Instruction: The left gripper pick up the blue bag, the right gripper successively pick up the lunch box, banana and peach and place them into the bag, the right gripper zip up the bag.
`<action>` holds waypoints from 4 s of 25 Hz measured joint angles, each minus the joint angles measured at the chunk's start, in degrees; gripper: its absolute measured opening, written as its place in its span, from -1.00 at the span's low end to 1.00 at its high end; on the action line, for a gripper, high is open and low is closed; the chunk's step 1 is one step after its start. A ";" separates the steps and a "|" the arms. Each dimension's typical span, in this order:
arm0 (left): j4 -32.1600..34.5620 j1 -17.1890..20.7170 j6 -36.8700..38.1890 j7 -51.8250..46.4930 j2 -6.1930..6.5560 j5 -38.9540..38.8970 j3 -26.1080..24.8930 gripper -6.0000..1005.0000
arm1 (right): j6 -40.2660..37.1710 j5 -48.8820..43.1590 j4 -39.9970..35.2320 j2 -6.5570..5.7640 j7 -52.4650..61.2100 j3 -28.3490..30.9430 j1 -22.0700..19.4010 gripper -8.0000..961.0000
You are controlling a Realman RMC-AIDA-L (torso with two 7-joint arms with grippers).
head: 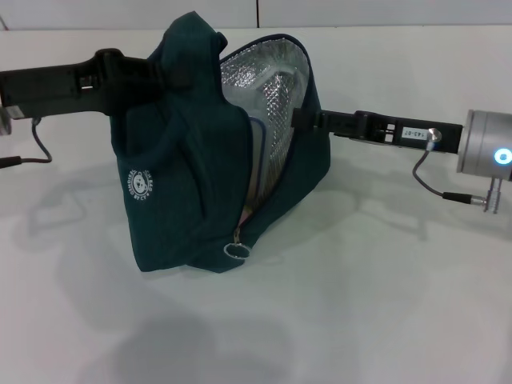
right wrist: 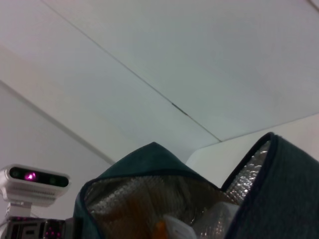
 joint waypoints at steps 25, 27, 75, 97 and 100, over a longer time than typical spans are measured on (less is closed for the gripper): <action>0.00 -0.61 -0.02 0.17 -0.27 -0.09 0.00 -0.91 | 1.71 0.27 -2.96 -0.05 -1.81 -1.86 -0.95 -0.43; 0.00 -0.61 0.02 0.08 -0.34 -0.13 0.00 -0.91 | 0.84 0.46 -4.52 -0.03 -2.15 -1.82 -2.18 -0.51; -10.29 2.57 -2.02 6.40 -5.13 0.61 0.79 -0.91 | -16.16 4.78 -16.13 -0.62 -9.05 1.24 -16.86 -0.65; -10.27 3.68 -2.53 6.37 -4.27 2.06 0.87 -0.90 | -34.95 -7.03 -3.00 -0.97 -43.68 11.89 -24.84 0.48; -10.27 3.78 -2.48 6.34 -4.29 2.46 0.88 -0.90 | -34.85 -9.79 0.91 -0.96 -52.06 12.06 -25.54 0.48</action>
